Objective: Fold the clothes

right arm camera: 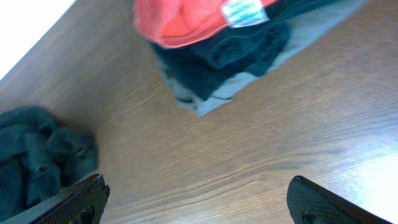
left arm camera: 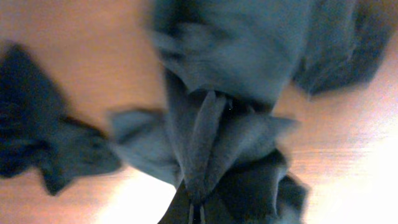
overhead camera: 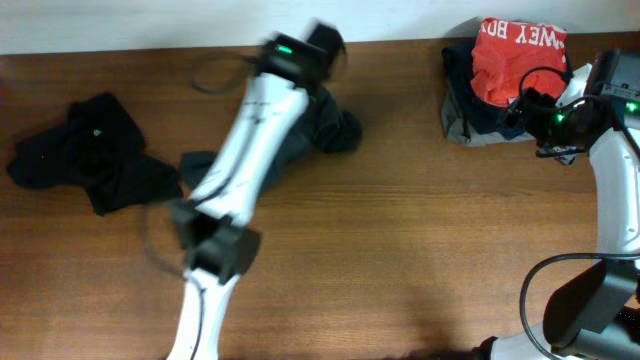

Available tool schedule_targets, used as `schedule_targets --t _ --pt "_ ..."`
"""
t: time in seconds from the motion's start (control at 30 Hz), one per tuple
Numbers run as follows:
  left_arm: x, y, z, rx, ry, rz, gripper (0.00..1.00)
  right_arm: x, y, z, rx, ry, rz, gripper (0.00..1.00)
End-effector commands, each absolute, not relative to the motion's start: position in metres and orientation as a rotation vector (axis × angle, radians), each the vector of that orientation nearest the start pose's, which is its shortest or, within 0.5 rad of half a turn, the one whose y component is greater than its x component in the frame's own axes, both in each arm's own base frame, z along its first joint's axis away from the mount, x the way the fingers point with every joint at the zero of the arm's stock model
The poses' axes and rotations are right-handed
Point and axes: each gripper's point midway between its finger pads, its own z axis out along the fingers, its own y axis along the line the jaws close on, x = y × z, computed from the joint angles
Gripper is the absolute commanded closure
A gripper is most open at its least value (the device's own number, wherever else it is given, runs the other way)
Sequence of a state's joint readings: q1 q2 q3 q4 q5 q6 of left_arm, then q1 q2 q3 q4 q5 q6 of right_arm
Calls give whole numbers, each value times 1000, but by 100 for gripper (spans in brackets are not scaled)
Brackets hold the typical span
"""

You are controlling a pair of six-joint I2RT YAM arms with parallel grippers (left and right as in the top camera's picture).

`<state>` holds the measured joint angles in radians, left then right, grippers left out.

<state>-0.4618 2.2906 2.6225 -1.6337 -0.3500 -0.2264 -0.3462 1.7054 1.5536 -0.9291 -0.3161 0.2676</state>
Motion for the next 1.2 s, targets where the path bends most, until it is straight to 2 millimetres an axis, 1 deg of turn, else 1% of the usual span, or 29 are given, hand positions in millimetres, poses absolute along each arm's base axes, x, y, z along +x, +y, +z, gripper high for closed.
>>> schedule_targets --t 0.0,0.07,0.1,0.23,0.33,0.5,0.6,0.7,0.77,0.83,0.97,1.07,1.17 --pt "434 -116 327 89 2489 302 99 417 -62 193 469 2531 534 4" --pt "429 -106 352 66 2424 275 99 420 -47 197 339 2527 568 4" --pt "425 -99 369 55 2383 262 99 422 -33 199 238 2521 589 4" --pt "414 -88 397 54 2310 248 99 427 8 204 -2 2504 621 4" --pt "410 -84 408 38 2279 247 99 429 39 206 -128 2489 635 3" --pt "410 -85 411 35 2269 241 99 427 90 209 -293 2468 672 3" --pt "410 -85 411 34 2267 240 99 420 113 208 -356 2476 697 4" --pt "411 -82 413 24 2260 262 99 414 133 205 -326 2511 739 4" --pt "411 -75 414 5 2250 304 99 411 145 200 -325 2536 762 6" --pt "411 -64 417 -27 2236 364 99 409 157 190 -351 2562 775 7" --pt "412 -38 421 -100 2218 449 99 403 177 161 -408 2640 768 7" --pt "413 -16 422 -153 2218 491 99 399 194 144 -453 2677 784 7" --pt "413 13 422 -233 2217 533 99 396 209 132 -501 2688 787 7"
